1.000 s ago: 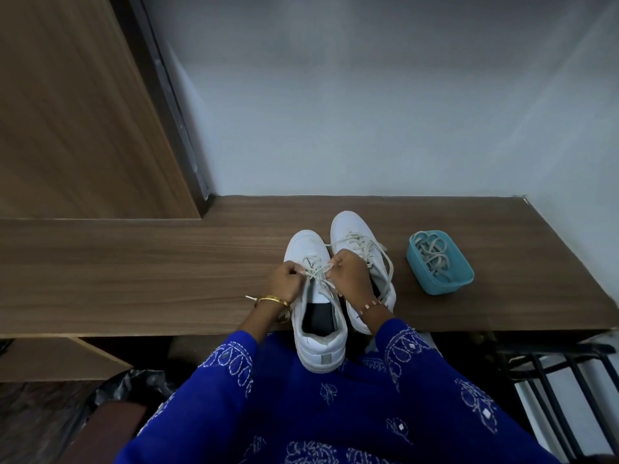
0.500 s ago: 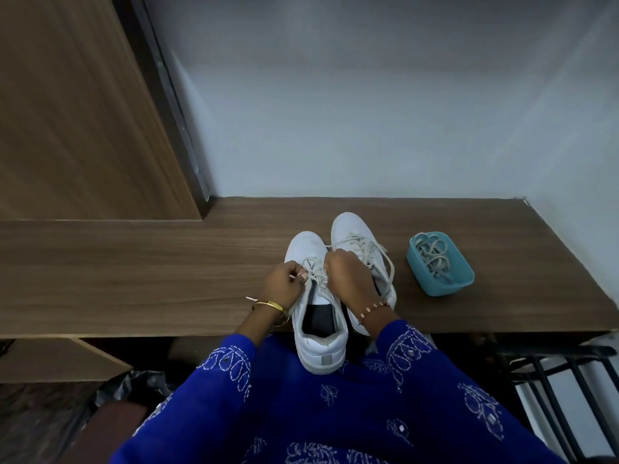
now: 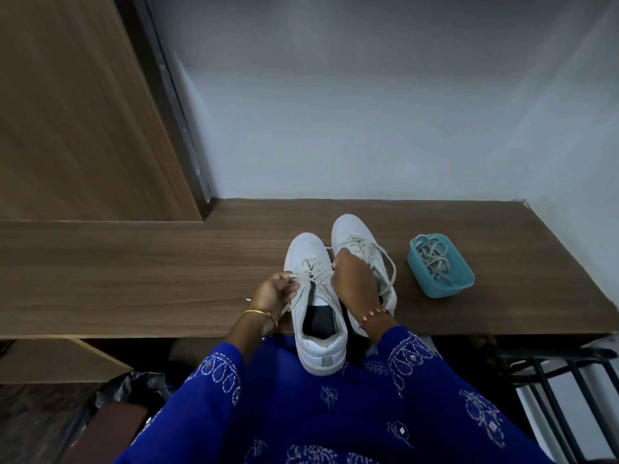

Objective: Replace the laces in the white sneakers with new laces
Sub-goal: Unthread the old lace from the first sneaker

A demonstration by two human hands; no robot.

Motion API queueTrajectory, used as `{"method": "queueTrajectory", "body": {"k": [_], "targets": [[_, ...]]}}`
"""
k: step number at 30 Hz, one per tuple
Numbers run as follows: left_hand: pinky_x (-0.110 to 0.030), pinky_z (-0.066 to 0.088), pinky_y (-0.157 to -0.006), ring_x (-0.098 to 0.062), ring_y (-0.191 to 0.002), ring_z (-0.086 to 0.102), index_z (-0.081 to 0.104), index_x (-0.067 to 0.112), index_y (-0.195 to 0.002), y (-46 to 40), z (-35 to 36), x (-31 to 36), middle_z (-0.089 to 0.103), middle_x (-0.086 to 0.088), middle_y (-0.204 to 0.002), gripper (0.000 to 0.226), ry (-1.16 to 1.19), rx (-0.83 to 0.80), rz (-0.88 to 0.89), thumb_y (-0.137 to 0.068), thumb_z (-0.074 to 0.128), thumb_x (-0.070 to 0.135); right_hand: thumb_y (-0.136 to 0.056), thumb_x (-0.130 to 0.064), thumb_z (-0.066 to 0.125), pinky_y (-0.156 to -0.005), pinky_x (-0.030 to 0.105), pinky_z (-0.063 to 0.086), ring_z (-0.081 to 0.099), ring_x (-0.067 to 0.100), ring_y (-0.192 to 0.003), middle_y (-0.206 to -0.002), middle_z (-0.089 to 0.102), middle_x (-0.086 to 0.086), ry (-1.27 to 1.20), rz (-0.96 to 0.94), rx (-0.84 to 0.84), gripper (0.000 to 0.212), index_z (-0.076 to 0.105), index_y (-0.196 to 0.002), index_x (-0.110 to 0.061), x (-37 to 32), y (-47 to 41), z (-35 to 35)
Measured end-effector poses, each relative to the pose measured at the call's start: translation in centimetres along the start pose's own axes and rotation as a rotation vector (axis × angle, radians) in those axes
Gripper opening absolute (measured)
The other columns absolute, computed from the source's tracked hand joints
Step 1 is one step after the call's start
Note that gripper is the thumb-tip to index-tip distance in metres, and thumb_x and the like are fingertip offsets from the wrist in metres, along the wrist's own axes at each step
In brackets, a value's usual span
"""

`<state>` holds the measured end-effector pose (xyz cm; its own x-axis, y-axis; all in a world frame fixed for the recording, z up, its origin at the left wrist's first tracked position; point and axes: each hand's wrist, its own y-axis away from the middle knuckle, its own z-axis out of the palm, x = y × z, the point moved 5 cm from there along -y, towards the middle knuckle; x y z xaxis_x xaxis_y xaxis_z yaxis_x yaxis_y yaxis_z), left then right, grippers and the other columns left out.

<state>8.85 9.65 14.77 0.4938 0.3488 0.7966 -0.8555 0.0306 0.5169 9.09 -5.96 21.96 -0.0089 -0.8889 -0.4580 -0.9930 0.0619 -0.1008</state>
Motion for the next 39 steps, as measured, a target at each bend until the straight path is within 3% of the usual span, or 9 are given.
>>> {"method": "queueTrajectory", "body": {"k": [5, 8, 14, 17, 20, 24, 28, 32, 39], "targets": [[-0.014, 0.038, -0.043, -0.009, -0.052, 0.05, 0.05, 0.013, -0.071, 0.6, 1.6, 1.7, 0.058, 0.0, -0.06, 0.024, -0.226, 0.01, 0.145, -0.093, 0.047, 0.005, -0.084, -0.005, 0.047, -0.073, 0.035, 0.047, 0.06, 0.029, -0.092, -0.097, 0.062, 0.013, -0.047, -0.062, -0.013, 0.02, 0.063, -0.097, -0.005, 0.6, -0.4, -0.3], [-0.018, 0.043, -0.059, -0.006, -0.062, 0.051, 0.058, 0.013, -0.071, 1.4, 2.8, 3.7, 0.059, 0.003, -0.071, 0.018, -0.618, -0.032, 0.464, -0.086, 0.06, 0.005, -0.086, -0.007, 0.05, -0.085, 0.039, 0.047, 0.055, 0.027, -0.104, -0.113, 0.058, 0.011, -0.008, -0.193, -0.123, 0.031, 0.062, -0.115, -0.01, -0.6, -0.3, -0.1], [-0.023, 0.032, -0.066, -0.014, -0.078, 0.049, 0.065, 0.003, -0.085, 1.1, 2.9, 3.9, 0.053, -0.001, -0.085, 0.013, -1.149, 0.019, 0.628, -0.088, 0.061, 0.015, -0.086, -0.006, 0.046, -0.066, 0.032, 0.042, 0.057, 0.028, -0.092, -0.094, 0.06, 0.01, 0.158, -0.233, -0.162, 0.017, 0.063, -0.091, -0.007, -1.5, 0.2, 0.8], [-0.02, 0.032, -0.055, -0.016, -0.07, 0.049, 0.058, 0.009, -0.072, 1.2, 2.7, 3.3, 0.056, -0.003, -0.076, 0.021, -0.963, -0.014, 0.565, -0.092, 0.052, 0.016, -0.085, -0.005, 0.047, -0.069, 0.033, 0.045, 0.059, 0.029, -0.09, -0.094, 0.062, 0.012, 0.108, -0.127, -0.083, 0.015, 0.06, -0.092, -0.005, -0.5, 0.0, 0.1], [-0.019, 0.04, -0.054, -0.007, -0.051, 0.055, 0.058, 0.01, -0.072, 0.8, 1.0, 2.0, 0.064, 0.004, -0.059, 0.032, -0.376, 0.018, 0.319, -0.098, 0.04, 0.012, -0.089, -0.012, 0.047, -0.079, 0.031, 0.044, 0.059, 0.027, -0.096, -0.102, 0.063, 0.013, 0.008, 0.075, 0.077, 0.019, 0.059, -0.102, -0.003, 1.5, -0.1, -1.5], [-0.03, 0.045, -0.061, -0.016, -0.058, 0.059, 0.052, 0.011, -0.069, 0.2, -1.1, 0.7, 0.065, -0.003, -0.062, 0.034, -0.063, 0.077, 0.13, -0.099, 0.035, 0.011, -0.089, -0.009, 0.045, -0.08, 0.032, 0.043, 0.057, 0.029, -0.102, -0.107, 0.062, 0.015, -0.054, 0.172, 0.126, 0.022, 0.06, -0.103, -0.001, 2.3, 0.2, -2.3], [-0.02, 0.036, -0.06, -0.01, -0.06, 0.043, 0.044, 0.017, -0.064, 1.5, 0.1, 3.2, 0.048, 0.002, -0.064, 0.033, -0.492, 0.188, 0.447, -0.096, 0.045, 0.01, -0.082, -0.003, 0.05, -0.085, 0.036, 0.044, 0.053, 0.028, -0.107, -0.111, 0.06, 0.01, 0.053, -0.12, 0.099, 0.03, 0.064, -0.108, -0.009, 0.0, -0.1, -1.8], [-0.027, 0.043, -0.067, -0.016, -0.071, 0.057, 0.066, 0.009, -0.087, 2.7, 2.9, 4.9, 0.064, -0.001, -0.081, 0.017, -0.983, 0.065, 0.74, -0.09, 0.053, 0.021, -0.09, -0.011, 0.045, -0.075, 0.034, 0.046, 0.046, 0.024, -0.112, -0.111, 0.058, 0.005, 0.249, -0.278, -0.128, 0.028, 0.063, -0.111, -0.013, -1.9, 0.1, -0.1], [-0.037, 0.044, -0.089, -0.028, -0.084, 0.062, 0.07, 0.009, -0.085, 1.9, 2.8, 4.0, 0.07, -0.01, -0.087, 0.015, -1.413, 0.098, 0.763, -0.085, 0.056, 0.013, -0.087, -0.007, 0.044, -0.07, 0.033, 0.044, 0.049, 0.024, -0.099, -0.094, 0.062, 0.008, 0.189, -0.226, -0.146, 0.02, 0.063, -0.094, -0.008, -1.2, 0.2, 0.2]]}}
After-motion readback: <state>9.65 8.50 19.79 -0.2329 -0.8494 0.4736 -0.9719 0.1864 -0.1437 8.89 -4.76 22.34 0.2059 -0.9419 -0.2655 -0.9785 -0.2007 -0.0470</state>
